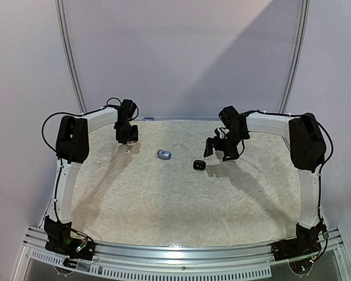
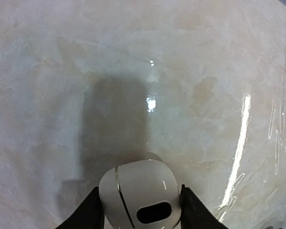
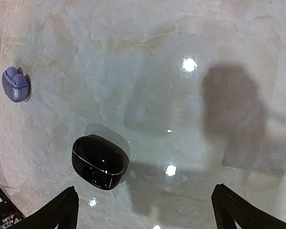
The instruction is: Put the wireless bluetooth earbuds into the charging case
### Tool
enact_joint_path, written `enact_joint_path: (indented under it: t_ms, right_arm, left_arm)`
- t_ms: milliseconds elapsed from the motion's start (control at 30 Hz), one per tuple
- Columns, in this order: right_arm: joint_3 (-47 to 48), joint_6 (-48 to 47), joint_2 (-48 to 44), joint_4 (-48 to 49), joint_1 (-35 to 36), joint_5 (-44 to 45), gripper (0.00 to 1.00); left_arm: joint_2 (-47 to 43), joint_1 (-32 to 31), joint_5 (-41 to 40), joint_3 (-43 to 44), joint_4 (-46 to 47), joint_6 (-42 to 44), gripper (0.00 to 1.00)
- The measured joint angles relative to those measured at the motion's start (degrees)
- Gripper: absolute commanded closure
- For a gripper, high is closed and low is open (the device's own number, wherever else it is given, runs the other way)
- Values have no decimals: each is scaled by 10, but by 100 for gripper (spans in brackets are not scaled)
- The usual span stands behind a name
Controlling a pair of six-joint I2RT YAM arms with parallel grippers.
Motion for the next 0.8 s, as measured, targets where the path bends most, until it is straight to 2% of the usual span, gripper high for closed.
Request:
enact_joint_path:
  t_ms: [200,333,567,700,800]
  right_arm:
    - [-3,-8,-20,3,0,14,1]
    - [-12,-12,-43,26,0,21,1]
    - [-80,-21,-122,115,2,21,1]
    - [-114,-32,-167,163,7,13,1]
    - [-131,-47,-190,191,19,10,1]
  left_arm:
    - [-11,0,16,15,26,67,88]
    - [-72,-4,59,-24,50,144,89]
    - [-288,-49,191,-180,62,370,89]
    - [-381,-121,233,-313,25,540,90]
    - [-410,-175,242,-411,-4,636,91]
